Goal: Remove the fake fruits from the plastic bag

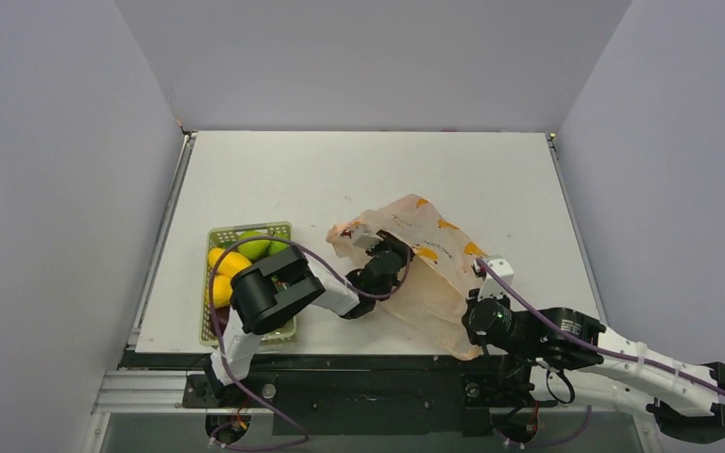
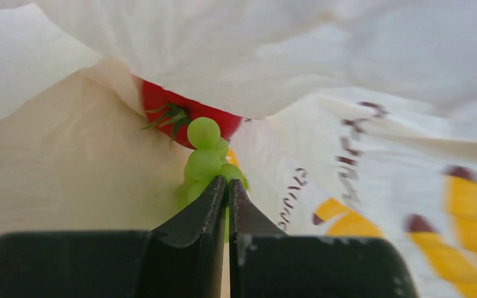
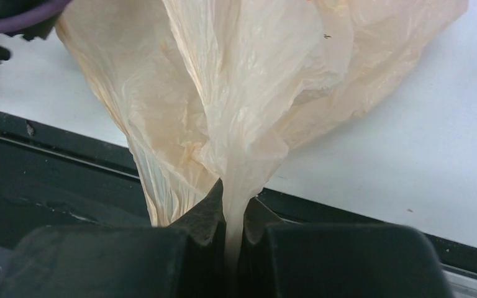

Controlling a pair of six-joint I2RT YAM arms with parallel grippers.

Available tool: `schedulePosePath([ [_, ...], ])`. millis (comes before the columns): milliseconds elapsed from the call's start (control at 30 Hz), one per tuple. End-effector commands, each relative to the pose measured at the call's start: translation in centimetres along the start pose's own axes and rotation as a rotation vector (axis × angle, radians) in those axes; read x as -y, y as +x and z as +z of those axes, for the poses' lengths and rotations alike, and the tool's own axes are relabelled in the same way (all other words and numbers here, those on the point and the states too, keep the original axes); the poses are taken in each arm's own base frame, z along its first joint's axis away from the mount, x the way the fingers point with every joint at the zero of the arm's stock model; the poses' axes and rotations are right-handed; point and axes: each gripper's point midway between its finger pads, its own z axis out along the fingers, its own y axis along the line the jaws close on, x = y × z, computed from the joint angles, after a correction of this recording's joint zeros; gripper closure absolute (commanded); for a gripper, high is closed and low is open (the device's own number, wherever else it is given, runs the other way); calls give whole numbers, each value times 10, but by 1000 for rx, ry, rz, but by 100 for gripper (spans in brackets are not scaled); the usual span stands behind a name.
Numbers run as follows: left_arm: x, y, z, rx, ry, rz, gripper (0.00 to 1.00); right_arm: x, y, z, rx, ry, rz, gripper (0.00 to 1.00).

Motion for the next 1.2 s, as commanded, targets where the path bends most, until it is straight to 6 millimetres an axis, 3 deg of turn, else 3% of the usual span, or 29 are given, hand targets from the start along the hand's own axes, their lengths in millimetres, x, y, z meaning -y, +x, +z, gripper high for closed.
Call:
schedulePosePath([
  [0, 48, -27, -17, -7, 110, -96, 100, 3, -13, 6, 68, 52, 10, 100],
  [300, 70, -19, -58, -143, 136, -88, 100, 7, -31, 0, 135, 79, 21, 100],
  [567, 87, -5, -118, -207, 153, 112, 100, 13, -46, -7, 186, 109, 6, 100],
  [667, 103, -5, -147, -210, 179, 169, 100, 15, -48, -8, 195, 119, 5, 100],
  [900, 135, -31, -194, -168, 210, 292, 100, 14, -45, -4, 182, 128, -4, 100],
  [1167, 172, -68, -232, -213, 284, 371, 100, 13, -45, -4, 183, 117, -3, 100],
])
